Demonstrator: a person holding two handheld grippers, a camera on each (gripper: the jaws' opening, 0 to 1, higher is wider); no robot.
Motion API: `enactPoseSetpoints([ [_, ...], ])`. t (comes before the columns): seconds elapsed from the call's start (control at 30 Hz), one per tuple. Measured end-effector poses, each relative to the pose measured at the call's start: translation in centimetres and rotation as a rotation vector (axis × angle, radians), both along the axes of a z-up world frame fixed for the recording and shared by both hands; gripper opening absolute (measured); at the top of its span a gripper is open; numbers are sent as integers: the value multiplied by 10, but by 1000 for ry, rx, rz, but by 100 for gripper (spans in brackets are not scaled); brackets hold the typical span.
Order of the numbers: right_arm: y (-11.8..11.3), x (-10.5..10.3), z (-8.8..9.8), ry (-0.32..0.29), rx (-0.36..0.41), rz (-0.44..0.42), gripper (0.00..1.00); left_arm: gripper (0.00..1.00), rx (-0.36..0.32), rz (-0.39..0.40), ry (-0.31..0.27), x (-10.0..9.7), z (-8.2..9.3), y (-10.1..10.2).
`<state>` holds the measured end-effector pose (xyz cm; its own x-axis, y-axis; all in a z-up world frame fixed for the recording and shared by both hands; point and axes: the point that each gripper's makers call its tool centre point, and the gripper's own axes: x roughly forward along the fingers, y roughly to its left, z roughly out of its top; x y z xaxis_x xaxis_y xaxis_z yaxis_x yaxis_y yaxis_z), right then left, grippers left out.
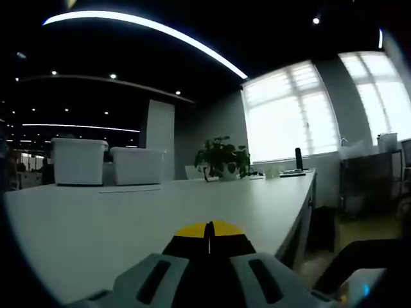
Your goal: Clamp the fixed fixture on the desktop, loosen the retaining clip, secure it to the edge of the desk, and tighten the retaining clip.
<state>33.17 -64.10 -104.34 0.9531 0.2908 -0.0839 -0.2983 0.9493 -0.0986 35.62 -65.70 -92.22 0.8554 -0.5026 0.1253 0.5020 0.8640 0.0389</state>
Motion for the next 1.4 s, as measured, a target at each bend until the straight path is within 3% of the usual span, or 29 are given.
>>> enactPoseSetpoints([
  [0.1,2,1,-4,16,2,1,38,1,-1,2,0,0,0,0],
  [0.17,2,0,-3,17,7,-1,29,1,-1,2,1,0,0,0],
  [0.23,0,2,-2,14,-1,-12,27,1,-1,3,1,-1,0,0],
  [0.5,1,5,-5,43,29,22,25,1,-3,3,7,0,0,0],
  [0.73,7,3,-6,52,-22,272,25,1,-4,11,12,0,0,1],
  [0.8,9,3,-5,29,-61,344,25,1,-4,13,12,0,0,1],
  [1.07,16,-1,-6,38,-50,612,25,1,-6,14,19,1,-1,1],
  [1.4,23,0,-8,34,-62,827,25,1,-7,15,21,1,-2,1],
])
